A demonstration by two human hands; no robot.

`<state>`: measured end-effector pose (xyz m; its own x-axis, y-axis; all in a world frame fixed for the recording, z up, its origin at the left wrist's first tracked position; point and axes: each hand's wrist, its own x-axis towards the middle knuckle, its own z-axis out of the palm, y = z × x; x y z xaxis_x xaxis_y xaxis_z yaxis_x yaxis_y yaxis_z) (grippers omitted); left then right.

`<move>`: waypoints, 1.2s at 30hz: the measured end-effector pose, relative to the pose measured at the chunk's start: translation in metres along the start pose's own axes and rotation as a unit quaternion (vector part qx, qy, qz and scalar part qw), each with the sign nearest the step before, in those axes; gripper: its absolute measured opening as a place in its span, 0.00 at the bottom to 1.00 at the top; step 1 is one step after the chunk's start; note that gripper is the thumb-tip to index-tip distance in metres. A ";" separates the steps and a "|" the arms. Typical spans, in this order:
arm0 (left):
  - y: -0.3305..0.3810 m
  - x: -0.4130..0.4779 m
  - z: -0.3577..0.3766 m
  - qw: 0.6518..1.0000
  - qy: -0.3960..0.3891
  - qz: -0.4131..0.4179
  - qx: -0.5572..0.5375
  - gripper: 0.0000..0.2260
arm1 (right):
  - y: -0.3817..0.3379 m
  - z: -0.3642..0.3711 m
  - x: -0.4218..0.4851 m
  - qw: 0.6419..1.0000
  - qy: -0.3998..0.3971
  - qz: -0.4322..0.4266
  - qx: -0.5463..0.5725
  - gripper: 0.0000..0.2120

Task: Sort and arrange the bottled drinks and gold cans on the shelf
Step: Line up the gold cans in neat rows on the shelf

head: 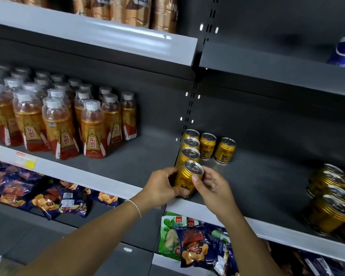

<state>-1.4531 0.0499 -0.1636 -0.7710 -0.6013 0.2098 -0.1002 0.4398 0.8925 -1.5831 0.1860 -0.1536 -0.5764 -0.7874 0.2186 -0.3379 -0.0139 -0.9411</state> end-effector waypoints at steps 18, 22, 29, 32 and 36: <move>-0.018 0.007 -0.018 0.994 -0.056 0.078 0.047 0.13 | 0.011 0.019 -0.010 0.998 0.056 -0.032 0.022 0.18; -0.019 0.008 -0.017 0.996 -0.054 0.065 0.002 0.13 | 0.013 0.017 -0.010 0.998 0.046 -0.021 0.028 0.23; -0.024 0.009 -0.015 0.997 -0.047 0.060 -0.007 0.17 | 0.022 0.019 -0.004 0.998 0.044 0.030 0.034 0.32; -0.025 0.009 -0.015 0.997 -0.052 0.055 -0.017 0.17 | 0.022 0.021 -0.004 0.998 0.054 0.035 0.025 0.33; -0.026 0.009 -0.016 0.997 -0.048 0.059 -0.011 0.18 | 0.019 0.022 -0.005 0.998 0.056 0.033 0.009 0.31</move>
<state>-1.4475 0.0221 -0.1787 -0.8333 -0.4790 0.2759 0.0080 0.4887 0.8724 -1.5707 0.1762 -0.1785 -0.6768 -0.7129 0.1835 -0.2842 0.0231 -0.9585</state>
